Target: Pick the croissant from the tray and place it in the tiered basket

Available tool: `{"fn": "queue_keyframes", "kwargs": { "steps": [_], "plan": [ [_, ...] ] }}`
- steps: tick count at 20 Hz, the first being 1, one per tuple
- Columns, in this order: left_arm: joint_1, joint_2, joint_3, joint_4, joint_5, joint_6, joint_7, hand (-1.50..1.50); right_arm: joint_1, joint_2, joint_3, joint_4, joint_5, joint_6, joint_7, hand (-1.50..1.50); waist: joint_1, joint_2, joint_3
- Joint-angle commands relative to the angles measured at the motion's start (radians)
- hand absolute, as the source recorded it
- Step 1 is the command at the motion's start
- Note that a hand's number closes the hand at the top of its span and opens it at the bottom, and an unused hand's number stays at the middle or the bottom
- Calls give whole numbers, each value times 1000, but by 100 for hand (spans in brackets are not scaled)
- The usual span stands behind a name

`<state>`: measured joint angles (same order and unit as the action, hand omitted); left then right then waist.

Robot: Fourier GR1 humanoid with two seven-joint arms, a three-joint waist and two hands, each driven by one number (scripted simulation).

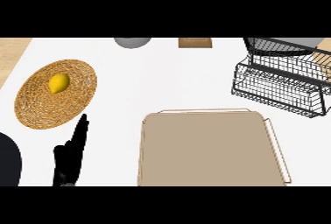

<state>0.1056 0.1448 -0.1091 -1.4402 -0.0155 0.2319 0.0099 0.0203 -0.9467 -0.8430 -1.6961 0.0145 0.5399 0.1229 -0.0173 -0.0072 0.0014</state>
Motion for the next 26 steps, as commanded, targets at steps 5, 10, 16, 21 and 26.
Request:
{"fn": "queue_keyframes", "kwargs": {
  "steps": [5, 10, 16, 21, 26],
  "plan": [
    [-80, 4, 28, 23, 12, -28, 82, 0, -221, -84, 140, 100, 12, -69, 157, 150, 31, 10, -2],
    [-19, -30, -23, 6, -37, -5, 43, 0, -360, -129, 296, 257, 85, -123, 148, 150, 49, 14, -2],
    [-60, -51, -1, 93, -34, -15, -3, 0, -514, -108, 424, 381, 107, -116, 117, 150, 38, 12, -2],
    [-6, -74, -44, 17, -69, 12, 24, 0, -579, -39, 549, 459, 229, -182, 29, 150, 47, 13, -1],
    [-49, -25, 27, 49, -15, -56, 19, 0, -675, 27, 617, 554, 307, -222, 46, 150, 37, 11, -2]
  ]
}}
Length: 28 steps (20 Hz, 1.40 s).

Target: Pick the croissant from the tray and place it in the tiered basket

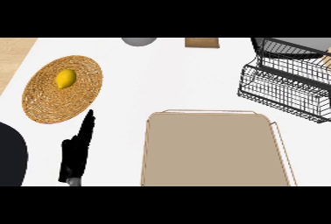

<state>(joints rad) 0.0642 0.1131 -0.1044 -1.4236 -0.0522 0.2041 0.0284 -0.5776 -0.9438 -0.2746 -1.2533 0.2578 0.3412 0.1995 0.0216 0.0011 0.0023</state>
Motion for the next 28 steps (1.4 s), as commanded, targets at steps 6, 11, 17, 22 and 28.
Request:
{"fn": "queue_keyframes", "kwargs": {
  "steps": [6, 11, 17, 22, 28],
  "plan": [
    [63, -21, -3, 25, -15, 0, -43, 0, -106, 147, 95, 165, 139, -114, -9, 150, -8, 1, -2],
    [48, -13, 9, 35, -2, -16, -51, 0, -129, 267, 29, 287, 45, -146, -10, 150, -3, 2, -2],
    [41, 9, 36, 41, 12, -38, -41, 0, -189, 278, -78, 399, -88, -76, -36, -150, -11, 1, -2],
    [78, -9, 13, -32, -3, -16, -6, 0, -183, 331, -166, 395, -183, -130, -72, -150, -14, -2, -2],
    [42, -1, 31, -27, 5, -22, 19, 0, -206, 196, -306, 430, -201, -274, -113, -150, -17, 0, -2]
  ]
}}
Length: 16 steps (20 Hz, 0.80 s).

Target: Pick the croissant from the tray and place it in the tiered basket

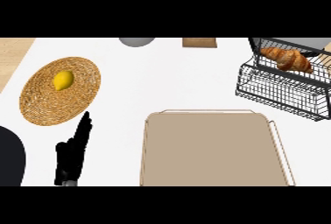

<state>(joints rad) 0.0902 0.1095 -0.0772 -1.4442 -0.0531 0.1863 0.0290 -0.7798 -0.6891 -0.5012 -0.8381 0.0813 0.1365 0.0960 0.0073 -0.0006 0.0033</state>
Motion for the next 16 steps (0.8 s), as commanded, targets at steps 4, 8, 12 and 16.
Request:
{"fn": "queue_keyframes", "kwargs": {
  "steps": [4, 8, 12, 16],
  "plan": [
    [0, -10, -2, 27, -11, 10, 17, 0, 42, -195, -167, 86, -36, -90, 32, -150, -12, 3, -3],
    [-10, -12, 8, 33, -8, 11, 10, 0, 107, -341, -264, 182, -100, 6, 16, -150, -11, 3, -2],
    [27, -14, 2, 18, 13, -16, -3, 0, 210, -500, -362, 336, -151, 154, -60, -150, -9, 7, 0],
    [48, -17, 16, 34, 0, 10, -44, 0, 362, -585, -445, 455, -190, 303, -170, -150, -27, 4, 2]
  ]
}}
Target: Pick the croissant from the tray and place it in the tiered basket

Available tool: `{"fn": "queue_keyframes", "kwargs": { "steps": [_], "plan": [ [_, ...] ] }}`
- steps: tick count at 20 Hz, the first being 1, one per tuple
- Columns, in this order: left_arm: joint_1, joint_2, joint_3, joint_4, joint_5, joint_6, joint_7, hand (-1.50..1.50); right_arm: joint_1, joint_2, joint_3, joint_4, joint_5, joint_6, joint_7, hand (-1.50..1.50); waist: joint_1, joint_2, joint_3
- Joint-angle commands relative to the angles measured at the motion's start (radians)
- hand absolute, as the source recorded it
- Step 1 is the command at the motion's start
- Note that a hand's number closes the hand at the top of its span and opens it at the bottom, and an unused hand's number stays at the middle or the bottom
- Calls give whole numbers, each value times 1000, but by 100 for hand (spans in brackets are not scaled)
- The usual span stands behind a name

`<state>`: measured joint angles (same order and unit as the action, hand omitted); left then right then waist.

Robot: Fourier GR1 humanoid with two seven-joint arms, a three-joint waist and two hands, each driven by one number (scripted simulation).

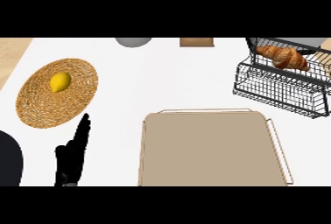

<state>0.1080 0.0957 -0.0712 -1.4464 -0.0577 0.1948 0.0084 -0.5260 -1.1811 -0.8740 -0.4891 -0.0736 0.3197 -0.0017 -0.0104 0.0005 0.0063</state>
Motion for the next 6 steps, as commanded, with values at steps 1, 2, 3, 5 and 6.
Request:
{"fn": "queue_keyframes", "kwargs": {
  "steps": [1, 2, 3, 5, 6],
  "plan": [
    [-26, 3, 9, 18, -4, 8, 40, 0, 116, -101, -72, 140, -26, 120, -93, -150, -9, 8, 2],
    [-34, 12, 28, 36, 3, 4, 23, 0, 159, -109, -84, 162, -31, 157, -130, -150, -10, 6, 0],
    [25, -7, -12, -7, 2, -7, 25, 0, 176, -143, -100, 182, -47, 222, -120, -150, -11, 2, 2],
    [25, 5, 15, 20, 8, -4, -1, 0, 215, -168, -117, 212, -59, 290, -156, -150, -15, 2, 2],
    [35, -13, -2, 41, 8, -12, -25, 0, 233, -176, -128, 227, -61, 292, -174, -150, -14, 3, 2]
  ]
}}
